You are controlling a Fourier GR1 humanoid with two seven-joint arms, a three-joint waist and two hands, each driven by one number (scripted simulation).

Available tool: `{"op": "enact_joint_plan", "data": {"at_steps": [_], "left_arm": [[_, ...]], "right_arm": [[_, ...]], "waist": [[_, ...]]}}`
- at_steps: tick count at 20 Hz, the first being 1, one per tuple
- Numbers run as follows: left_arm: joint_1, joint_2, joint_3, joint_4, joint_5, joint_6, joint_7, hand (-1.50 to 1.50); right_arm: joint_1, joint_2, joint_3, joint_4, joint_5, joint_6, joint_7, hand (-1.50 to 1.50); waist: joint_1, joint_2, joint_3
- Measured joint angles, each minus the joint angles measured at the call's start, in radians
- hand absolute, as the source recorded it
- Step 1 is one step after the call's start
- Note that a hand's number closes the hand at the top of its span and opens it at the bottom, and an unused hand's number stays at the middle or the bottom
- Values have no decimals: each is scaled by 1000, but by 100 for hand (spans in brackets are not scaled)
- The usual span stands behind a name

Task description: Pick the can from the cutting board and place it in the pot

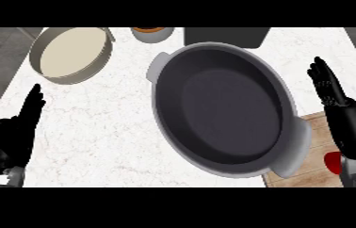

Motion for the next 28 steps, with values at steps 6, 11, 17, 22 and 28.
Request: {"op": "enact_joint_plan", "data": {"at_steps": [6,11,17,22,28], "left_arm": [[-9,-65,-85,24,55,-121,-18,0],[-17,-128,-146,50,110,-203,-19,0],[-33,-175,-172,113,129,-270,-56,0],[-65,-191,-171,147,127,-304,-57,0],[-103,-219,-169,178,115,-317,-44,0]], "right_arm": [[89,-112,67,40,-86,281,-33,150],[119,-144,-74,66,-15,183,-249,-150],[260,-139,-244,47,-208,323,-513,-150],[363,-286,-351,-1,-257,451,-436,-150],[402,-407,-402,-70,-349,528,-179,-150]], "waist": [[-51,-20,-21],[-97,-31,-23],[-86,-36,-24],[-70,-37,-26],[-56,-36,-27]]}}
